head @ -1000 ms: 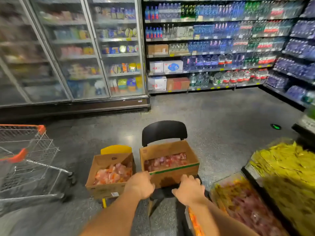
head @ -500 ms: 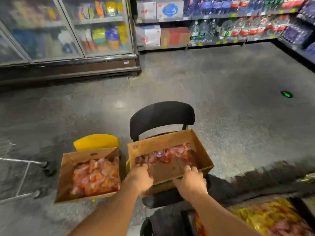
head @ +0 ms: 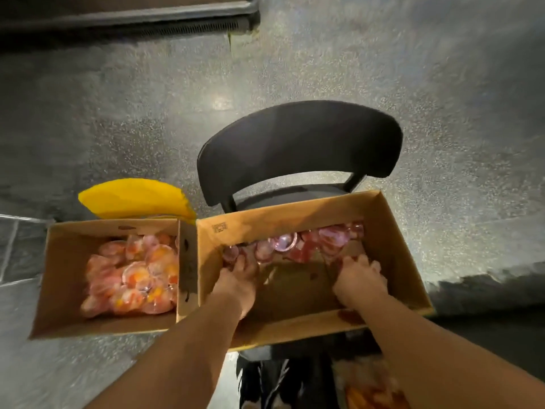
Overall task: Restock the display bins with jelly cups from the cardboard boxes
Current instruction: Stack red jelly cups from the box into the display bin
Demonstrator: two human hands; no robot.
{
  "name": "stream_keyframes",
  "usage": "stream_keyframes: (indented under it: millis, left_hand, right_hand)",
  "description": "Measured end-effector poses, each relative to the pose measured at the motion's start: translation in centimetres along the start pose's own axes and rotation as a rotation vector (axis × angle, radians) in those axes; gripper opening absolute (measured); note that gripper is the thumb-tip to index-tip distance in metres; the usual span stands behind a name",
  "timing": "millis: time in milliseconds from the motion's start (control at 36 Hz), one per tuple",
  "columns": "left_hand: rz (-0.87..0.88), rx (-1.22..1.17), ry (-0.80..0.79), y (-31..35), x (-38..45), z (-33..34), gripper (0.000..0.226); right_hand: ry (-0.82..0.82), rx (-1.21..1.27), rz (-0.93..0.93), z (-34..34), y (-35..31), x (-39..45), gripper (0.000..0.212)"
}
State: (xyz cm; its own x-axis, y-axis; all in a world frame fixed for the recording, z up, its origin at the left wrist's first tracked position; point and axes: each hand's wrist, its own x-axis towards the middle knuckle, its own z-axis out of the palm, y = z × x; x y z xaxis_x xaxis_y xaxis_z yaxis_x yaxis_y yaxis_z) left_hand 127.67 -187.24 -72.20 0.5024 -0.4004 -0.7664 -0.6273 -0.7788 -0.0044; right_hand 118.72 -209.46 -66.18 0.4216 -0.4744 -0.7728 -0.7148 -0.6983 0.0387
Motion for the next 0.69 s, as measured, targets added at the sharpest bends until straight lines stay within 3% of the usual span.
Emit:
stream_keyframes:
  millis: [111,194,389,528,694]
  left_hand:
    - [0.094,0.251,-0.082,1.3,2.2,1.2,0.086]
    - [0.117,0.249,-0.076,1.5,3.5,1.6,0.081]
    - [0.146,0.354,-0.143,1.4,4.7,1.0,0.074]
    - [0.193,0.417,-0.181,1.4,4.3,0.5,0.060]
    - [0.262,0.375,-0.084,0.9,4.8,0.4,0.060]
  right_hand:
    - [-0.118,-0.053,0.057,1.3,0.2,4.2,0.049]
    - [-0.157,-0.150,0.023,2.0,0.3,6.6,0.038]
    - [-0.090,-0.165,0.050,3.1,-0.1,9.4,0.046]
    - [-0.153,-0.118,0.034,2.8,-0.4,8.6,0.044]
    - [-0.174,-0.079,0.022,1.7,-1.1,6.9,0.035]
